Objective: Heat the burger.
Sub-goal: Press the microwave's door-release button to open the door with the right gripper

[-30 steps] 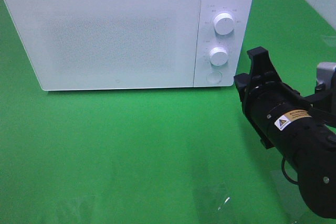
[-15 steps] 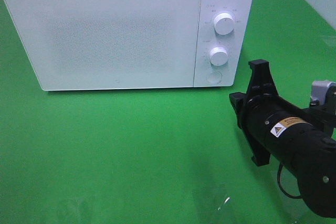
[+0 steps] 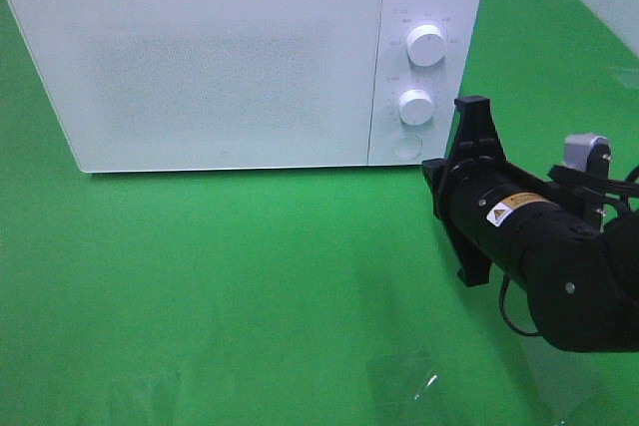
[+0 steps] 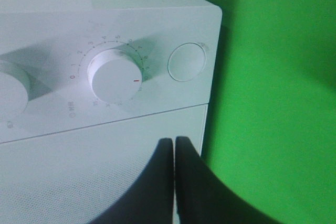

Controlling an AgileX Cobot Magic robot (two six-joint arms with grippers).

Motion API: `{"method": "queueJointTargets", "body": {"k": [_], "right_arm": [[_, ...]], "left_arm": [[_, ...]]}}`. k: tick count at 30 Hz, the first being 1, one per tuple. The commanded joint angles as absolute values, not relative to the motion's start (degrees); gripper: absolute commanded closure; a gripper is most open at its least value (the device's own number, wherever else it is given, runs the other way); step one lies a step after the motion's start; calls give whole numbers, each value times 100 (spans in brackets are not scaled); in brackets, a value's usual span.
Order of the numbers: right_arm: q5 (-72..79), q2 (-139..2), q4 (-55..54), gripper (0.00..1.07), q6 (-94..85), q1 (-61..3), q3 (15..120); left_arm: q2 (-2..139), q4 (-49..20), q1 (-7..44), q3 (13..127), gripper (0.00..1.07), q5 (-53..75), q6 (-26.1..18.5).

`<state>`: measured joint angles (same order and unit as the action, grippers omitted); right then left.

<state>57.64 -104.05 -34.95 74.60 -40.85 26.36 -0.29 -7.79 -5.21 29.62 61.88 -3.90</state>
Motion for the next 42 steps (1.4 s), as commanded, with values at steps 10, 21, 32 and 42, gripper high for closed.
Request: {"method": "queueJointTargets", "body": {"k": [10,21,32,42], "right_arm": [[5220,-10943,-3186,107,7540,-3518,3409],[4950,-11402,-3054,107,7494,-3237,4057],[4836,-11814,-3037,107,7460,-3054,4481],[4876,-12072,-3191,107,7454,-3002,4681]], "left_arm": [[-120,-814,-544,2956,8,6108,-390],[-120,-814,-544,2956,8,6108,-390],[-120,-814,-544,2956,8,6108,-390],[-120,-819,-544,2956,8,6108,-390]]}}
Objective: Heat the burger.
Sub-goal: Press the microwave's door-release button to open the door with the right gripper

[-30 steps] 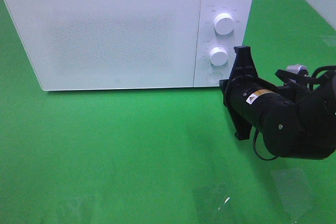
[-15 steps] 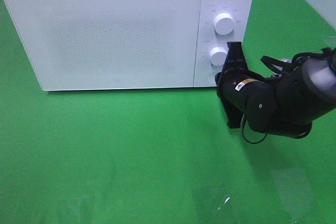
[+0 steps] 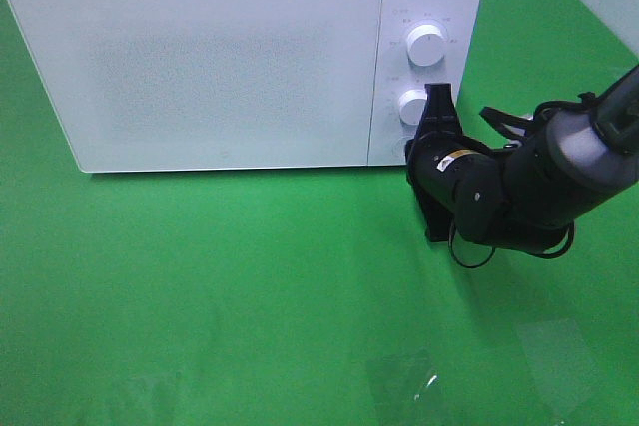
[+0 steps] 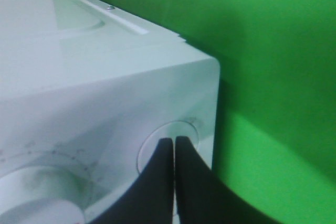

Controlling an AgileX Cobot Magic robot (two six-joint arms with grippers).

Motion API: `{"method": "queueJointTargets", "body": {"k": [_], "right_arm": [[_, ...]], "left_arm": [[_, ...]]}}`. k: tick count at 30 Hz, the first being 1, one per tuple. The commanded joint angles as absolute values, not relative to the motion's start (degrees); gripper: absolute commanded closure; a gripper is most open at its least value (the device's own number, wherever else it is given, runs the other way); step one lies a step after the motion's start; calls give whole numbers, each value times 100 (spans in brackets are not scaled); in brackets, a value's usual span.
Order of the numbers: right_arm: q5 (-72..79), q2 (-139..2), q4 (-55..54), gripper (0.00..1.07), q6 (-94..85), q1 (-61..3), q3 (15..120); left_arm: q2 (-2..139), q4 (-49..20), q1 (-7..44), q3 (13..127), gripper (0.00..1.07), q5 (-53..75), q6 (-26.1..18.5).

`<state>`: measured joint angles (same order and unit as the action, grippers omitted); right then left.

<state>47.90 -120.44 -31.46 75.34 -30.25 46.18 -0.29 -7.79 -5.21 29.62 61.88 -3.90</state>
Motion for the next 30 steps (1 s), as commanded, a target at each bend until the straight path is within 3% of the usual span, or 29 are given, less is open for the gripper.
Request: {"method": "queueJointTargets", "body": {"k": [1,17,30], "right_arm": [[4876,-12072,-3191,107,7454,-3002,4681],[5019,-12095,-2911,107,7649,-3002,4859],[6079,-12107,-3019,107,7695,-3002,4859]], "left_arm": [[-120,-819,-544,2956,8,6108,-390],[-120,-814,-544,2956,8,6108,-390],[-120,-814,-544,2956,8,6108,-390]]}}
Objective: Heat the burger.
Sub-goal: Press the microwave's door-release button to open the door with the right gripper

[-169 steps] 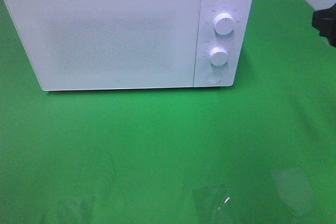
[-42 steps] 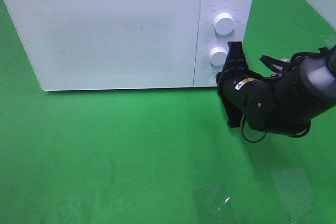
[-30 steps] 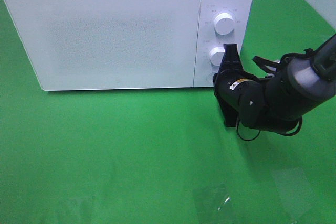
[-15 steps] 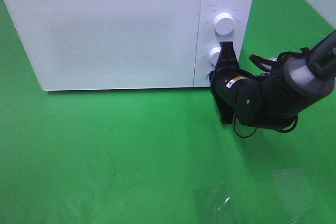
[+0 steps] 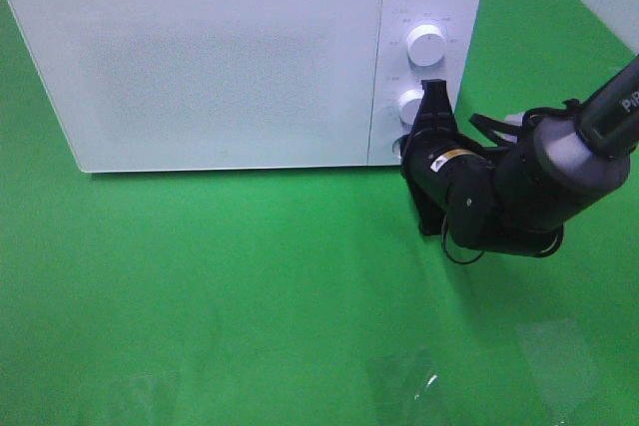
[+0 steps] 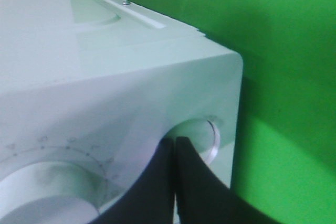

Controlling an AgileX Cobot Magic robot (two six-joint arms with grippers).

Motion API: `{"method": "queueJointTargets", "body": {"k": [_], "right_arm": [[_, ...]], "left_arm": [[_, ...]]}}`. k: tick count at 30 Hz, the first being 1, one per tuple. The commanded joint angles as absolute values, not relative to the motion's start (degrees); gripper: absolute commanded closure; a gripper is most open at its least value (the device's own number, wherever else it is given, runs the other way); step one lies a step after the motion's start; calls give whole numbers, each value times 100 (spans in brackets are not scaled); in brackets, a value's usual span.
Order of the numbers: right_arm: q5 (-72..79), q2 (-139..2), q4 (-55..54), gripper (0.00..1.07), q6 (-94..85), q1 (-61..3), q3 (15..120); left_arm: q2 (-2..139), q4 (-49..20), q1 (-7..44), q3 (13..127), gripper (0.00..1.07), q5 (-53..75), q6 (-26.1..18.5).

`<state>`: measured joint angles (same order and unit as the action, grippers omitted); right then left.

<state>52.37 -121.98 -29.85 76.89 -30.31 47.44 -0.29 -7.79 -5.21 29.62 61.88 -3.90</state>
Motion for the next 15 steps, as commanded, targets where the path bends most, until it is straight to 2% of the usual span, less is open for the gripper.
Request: {"method": "queueJointTargets", "body": {"k": [1,15], "right_arm": [[6113,-12118,-3031,107,7701,-3002,4859],[7053,-12215,-2962,107,7804,-3002,4859]], "left_arm": [[-120,-814,-544,2956,8,6108,-390],[-120,-814,-544,2956,8,6108,-390]]}}
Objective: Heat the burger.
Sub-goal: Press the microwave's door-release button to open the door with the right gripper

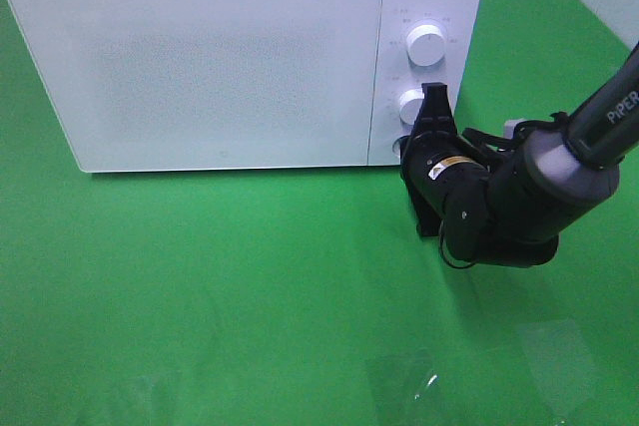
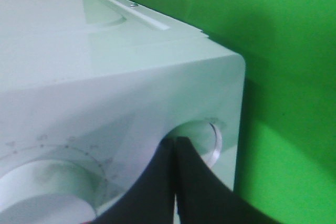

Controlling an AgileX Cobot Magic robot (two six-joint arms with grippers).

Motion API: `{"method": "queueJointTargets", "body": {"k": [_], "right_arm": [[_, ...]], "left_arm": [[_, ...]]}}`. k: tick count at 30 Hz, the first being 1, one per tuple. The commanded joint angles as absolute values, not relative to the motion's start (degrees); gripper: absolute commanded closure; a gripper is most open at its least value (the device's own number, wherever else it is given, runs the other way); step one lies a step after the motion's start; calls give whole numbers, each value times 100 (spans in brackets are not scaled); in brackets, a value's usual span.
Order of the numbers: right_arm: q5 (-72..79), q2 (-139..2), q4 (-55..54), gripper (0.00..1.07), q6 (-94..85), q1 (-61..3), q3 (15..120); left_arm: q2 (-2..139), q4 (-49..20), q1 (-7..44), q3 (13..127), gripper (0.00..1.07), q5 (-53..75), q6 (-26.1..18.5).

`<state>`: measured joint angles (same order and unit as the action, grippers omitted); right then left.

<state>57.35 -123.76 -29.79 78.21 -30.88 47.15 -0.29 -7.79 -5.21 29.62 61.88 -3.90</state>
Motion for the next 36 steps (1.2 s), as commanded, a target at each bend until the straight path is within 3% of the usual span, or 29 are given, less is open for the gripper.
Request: {"method": "queueJointTargets", "body": {"k": [1,36], "right_arm": [[7053,-12215,-2962,107,7804,-3002,4859],[7838,-12353,-2739,107,7391,-2739,5460]], "left_arm": [[-120,-814,-544,2956,8,6108,-390],[-120,-814,-544,2956,8,6108,-390]]}}
